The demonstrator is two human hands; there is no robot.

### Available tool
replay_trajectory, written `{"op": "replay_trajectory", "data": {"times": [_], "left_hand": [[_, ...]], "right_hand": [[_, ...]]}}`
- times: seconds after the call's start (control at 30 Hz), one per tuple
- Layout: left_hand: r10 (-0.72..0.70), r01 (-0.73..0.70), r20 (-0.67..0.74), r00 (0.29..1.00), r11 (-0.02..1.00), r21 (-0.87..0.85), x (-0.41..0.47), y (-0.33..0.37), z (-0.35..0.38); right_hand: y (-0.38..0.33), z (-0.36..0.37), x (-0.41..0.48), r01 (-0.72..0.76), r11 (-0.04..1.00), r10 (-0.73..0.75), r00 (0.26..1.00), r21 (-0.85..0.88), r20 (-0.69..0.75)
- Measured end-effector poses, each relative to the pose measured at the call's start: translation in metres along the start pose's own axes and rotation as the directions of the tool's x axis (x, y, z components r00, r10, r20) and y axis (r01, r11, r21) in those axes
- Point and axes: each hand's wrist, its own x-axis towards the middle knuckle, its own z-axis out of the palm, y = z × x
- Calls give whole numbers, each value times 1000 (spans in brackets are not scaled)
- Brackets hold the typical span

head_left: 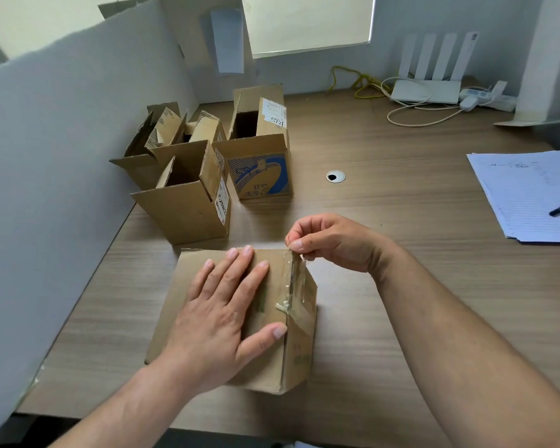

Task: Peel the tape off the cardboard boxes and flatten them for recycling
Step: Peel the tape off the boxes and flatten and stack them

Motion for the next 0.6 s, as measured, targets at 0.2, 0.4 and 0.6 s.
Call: {"op": "replay_trajectory", "data": {"times": [0.2,0.4,0.6], "left_hand": [[30,-30,3,1000,1000,-3,-3,1,3],[76,-77,-105,991,997,-2,-25,5,7],[76,-79,-166,983,997,-10,-36,7,11]], "right_hand": [[11,-3,-13,27,990,-25,1000,135,-14],[13,9,-16,12,995,-19,998,102,62],[3,17,-17,33,998,-40,989,48,140]]}}
